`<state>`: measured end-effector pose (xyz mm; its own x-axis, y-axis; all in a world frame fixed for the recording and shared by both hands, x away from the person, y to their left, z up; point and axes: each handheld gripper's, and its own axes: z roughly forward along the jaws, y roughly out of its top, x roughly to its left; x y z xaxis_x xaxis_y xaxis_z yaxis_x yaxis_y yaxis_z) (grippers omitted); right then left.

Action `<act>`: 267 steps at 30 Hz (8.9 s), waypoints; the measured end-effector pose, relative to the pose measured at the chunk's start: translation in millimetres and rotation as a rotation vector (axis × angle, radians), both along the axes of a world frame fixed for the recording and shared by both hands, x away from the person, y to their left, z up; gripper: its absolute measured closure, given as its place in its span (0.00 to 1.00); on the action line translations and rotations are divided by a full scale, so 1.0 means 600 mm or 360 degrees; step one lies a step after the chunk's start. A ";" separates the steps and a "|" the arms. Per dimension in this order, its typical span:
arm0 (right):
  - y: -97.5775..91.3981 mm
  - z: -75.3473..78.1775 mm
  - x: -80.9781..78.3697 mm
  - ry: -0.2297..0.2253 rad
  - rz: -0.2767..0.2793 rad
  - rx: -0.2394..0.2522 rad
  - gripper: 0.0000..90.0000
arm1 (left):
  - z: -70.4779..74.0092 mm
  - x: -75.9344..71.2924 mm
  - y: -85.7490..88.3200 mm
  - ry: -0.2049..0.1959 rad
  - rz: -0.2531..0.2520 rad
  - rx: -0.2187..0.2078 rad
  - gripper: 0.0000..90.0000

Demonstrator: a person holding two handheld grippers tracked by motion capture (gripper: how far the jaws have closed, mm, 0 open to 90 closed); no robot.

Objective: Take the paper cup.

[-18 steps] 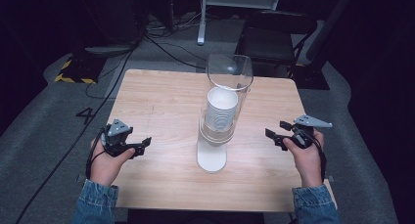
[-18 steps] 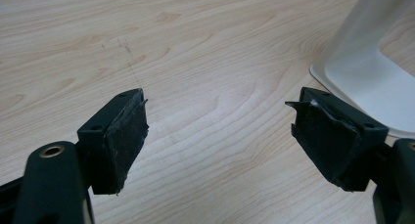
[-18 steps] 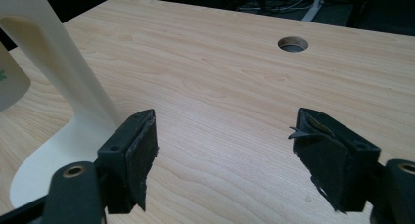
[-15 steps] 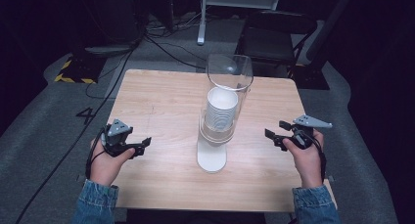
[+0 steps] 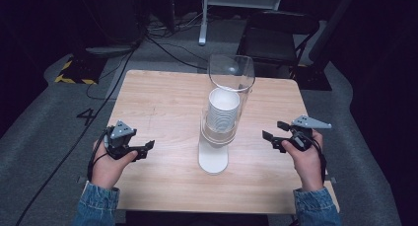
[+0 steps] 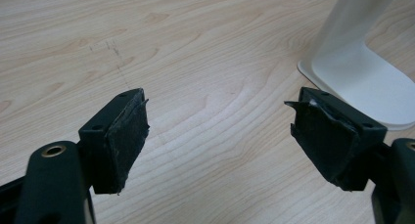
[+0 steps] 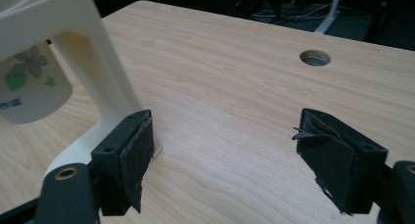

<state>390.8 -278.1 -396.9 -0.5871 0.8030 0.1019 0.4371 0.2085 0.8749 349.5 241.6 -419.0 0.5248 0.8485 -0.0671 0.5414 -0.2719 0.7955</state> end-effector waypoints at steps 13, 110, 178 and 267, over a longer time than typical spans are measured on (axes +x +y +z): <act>0.091 0.000 -0.021 -0.0008 0.0342 0.0015 0.21 | -0.009 -0.001 0.001 0.0022 0.0010 0.0007 0.23; 0.238 -0.075 -0.020 -0.0204 0.0501 0.0158 0.40 | -0.038 -0.007 0.000 0.0096 -0.0015 0.0012 0.23; 0.093 -0.075 -0.006 -0.0053 0.0162 -0.0062 0.38 | -0.044 0.020 -0.020 0.0131 -0.0065 0.0013 0.23; -0.033 -0.150 0.105 0.0164 -0.0258 -0.0186 0.18 | -0.061 0.005 0.005 0.0188 -0.0022 0.0030 0.24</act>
